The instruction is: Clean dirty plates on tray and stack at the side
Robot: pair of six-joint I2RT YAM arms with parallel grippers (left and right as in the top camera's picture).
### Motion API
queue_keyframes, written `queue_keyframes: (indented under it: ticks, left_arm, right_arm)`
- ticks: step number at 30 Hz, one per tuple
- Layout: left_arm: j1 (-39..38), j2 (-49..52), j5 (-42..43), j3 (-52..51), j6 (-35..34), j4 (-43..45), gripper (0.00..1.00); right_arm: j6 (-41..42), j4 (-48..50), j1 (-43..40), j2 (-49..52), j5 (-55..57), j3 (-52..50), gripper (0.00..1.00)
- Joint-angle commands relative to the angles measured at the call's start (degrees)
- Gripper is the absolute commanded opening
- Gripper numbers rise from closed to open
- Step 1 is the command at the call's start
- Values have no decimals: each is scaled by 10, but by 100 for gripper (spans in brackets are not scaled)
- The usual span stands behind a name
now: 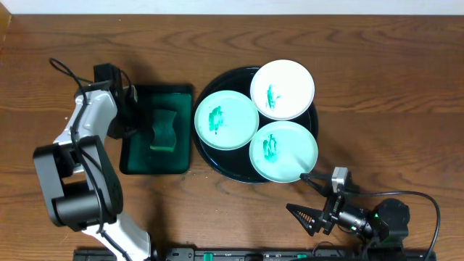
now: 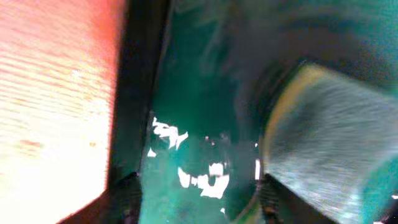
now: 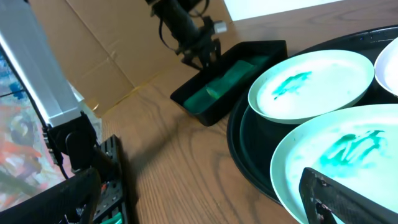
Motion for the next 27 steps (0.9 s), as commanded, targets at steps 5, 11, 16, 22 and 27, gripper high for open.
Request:
queue_keyframes:
  ticks: [5,11,16,22,27]
  left_arm:
    - [-36,-133,-9,27,-5,-18,74]
    - [-61,-192,-9,27,-50,-49,79]
    - [-64,-198,42,27,-50,-50,80]
    - [-65,-198,91,26,-50,-50,80]
    - [-65,-198,92,26,-50,-52,81]
  right_arm:
    - [-7,-7,3,1,-6,5,99]
    - [22,-8,3,23,-6,5,99]
    - [59,-8,3,99,-7,5,99]
    - [55,-6,3,218,2,8,99]
    - [-3,-6,3,291,28,56,99]
